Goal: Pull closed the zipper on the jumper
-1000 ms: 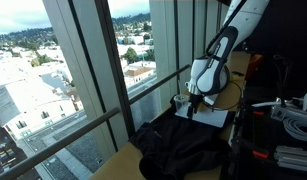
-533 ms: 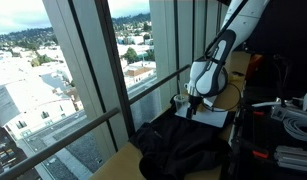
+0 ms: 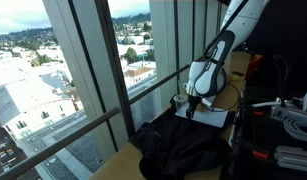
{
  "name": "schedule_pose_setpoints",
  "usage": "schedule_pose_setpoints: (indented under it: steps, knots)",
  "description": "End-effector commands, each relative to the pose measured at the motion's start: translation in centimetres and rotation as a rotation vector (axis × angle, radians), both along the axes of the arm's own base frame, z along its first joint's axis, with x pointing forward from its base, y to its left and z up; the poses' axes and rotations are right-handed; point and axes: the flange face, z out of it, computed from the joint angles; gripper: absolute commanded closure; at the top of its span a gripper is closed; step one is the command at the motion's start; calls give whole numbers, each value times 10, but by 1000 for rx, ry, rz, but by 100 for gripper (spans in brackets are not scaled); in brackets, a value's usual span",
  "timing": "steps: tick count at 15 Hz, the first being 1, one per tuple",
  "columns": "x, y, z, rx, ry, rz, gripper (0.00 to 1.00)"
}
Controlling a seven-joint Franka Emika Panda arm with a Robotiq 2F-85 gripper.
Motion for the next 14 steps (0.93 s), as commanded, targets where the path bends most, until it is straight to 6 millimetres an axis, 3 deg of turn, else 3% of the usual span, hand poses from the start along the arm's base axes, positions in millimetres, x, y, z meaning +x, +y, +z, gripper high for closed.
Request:
schedule_pose_setpoints:
  steps: [1, 3, 10, 14]
  knots:
    - [5, 2, 1, -14, -19, 4, 86]
    - [4, 2, 0, -13, -17, 2, 99]
    - [1, 5, -1, -8, -8, -2, 98]
    - [-2, 24, -1, -4, -8, 22, 98]
